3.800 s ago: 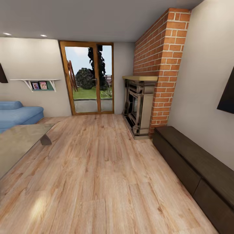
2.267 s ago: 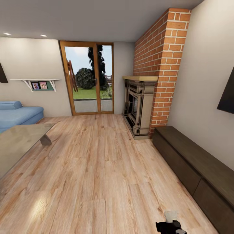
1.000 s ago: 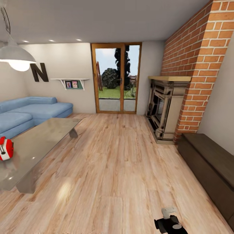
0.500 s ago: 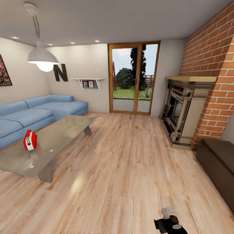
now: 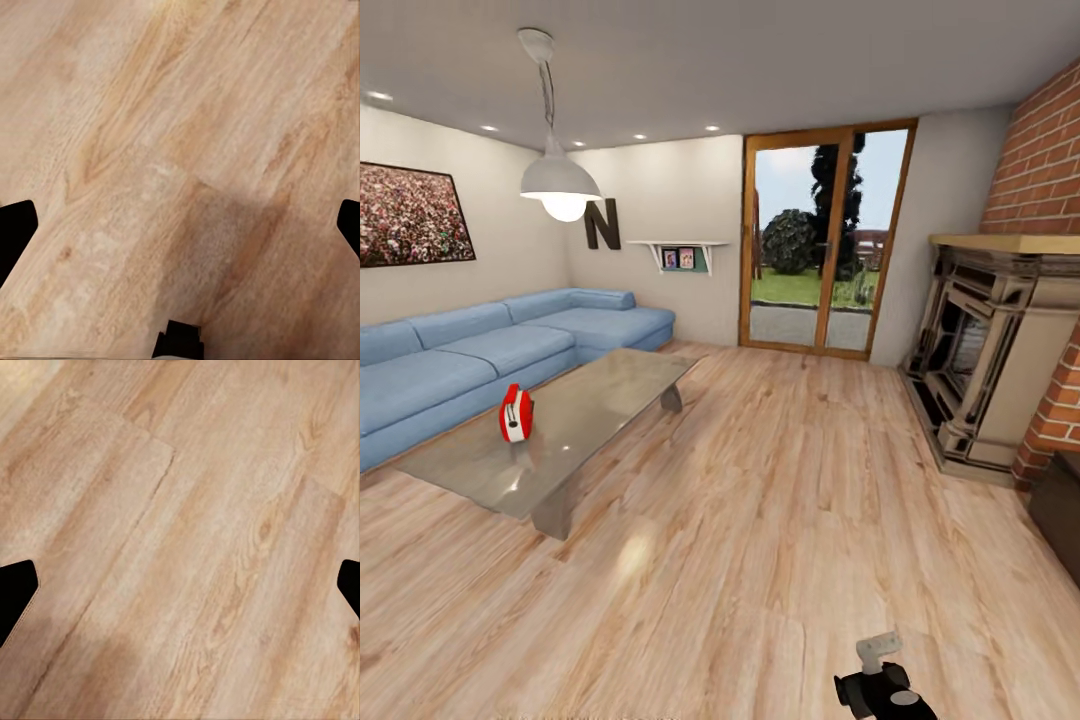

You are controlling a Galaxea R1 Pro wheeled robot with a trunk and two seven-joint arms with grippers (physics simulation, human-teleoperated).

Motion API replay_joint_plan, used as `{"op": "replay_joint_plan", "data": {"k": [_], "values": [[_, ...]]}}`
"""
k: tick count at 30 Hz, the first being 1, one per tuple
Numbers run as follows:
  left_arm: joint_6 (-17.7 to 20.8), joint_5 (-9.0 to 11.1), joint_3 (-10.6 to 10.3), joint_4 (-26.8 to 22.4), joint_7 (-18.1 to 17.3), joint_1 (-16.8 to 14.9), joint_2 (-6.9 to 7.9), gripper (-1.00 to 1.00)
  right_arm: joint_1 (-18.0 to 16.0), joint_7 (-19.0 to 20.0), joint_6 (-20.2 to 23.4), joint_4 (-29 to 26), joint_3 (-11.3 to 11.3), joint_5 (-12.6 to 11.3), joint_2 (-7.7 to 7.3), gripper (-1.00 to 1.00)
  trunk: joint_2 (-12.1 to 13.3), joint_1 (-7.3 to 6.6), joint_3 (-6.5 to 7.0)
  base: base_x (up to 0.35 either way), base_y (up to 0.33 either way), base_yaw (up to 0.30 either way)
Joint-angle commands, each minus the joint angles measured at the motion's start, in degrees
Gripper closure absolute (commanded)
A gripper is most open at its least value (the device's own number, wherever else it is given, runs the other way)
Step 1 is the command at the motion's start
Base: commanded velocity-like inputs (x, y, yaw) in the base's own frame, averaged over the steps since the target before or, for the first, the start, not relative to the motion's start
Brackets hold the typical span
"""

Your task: Turn on the radio receiver that's on the table in the living room.

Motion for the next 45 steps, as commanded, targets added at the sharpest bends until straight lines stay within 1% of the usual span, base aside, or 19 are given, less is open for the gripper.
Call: {"op": "replay_joint_plan", "data": {"k": [1,11,14,19,25,45], "values": [[-0.01,0.00,0.00,0.00,0.00,0.00,0.00,-1.00,0.00,0.00,0.00,0.00,0.00,0.00,0.00,-1.00,0.00,0.00,0.00,0.000,0.035,0.294],[0.01,0.00,0.04,-0.01,0.01,0.00,0.08,-1.00,0.00,0.00,0.00,0.00,0.00,0.00,0.00,-1.00,0.00,0.00,0.00,0.052,0.200,0.292],[0.02,0.00,0.04,0.00,0.01,0.00,0.08,-1.00,0.00,0.00,0.00,0.00,0.00,0.00,0.00,-1.00,0.00,0.00,0.00,0.079,0.266,0.148],[0.02,0.00,0.04,0.00,0.00,0.00,0.11,-1.00,0.00,0.00,0.00,0.00,0.00,0.00,0.00,-1.00,0.00,0.00,0.00,0.080,0.269,0.030],[0.02,0.00,0.04,0.00,-0.01,0.00,0.64,-1.00,0.00,0.00,0.00,0.02,0.00,0.00,0.00,-1.00,0.00,0.00,0.00,0.080,0.269,0.003],[0.02,0.00,0.04,0.00,-0.01,0.00,0.85,-1.00,0.00,0.00,0.00,0.00,0.00,0.00,0.00,-1.00,0.00,0.00,0.00,0.096,0.270,0.000]]}}
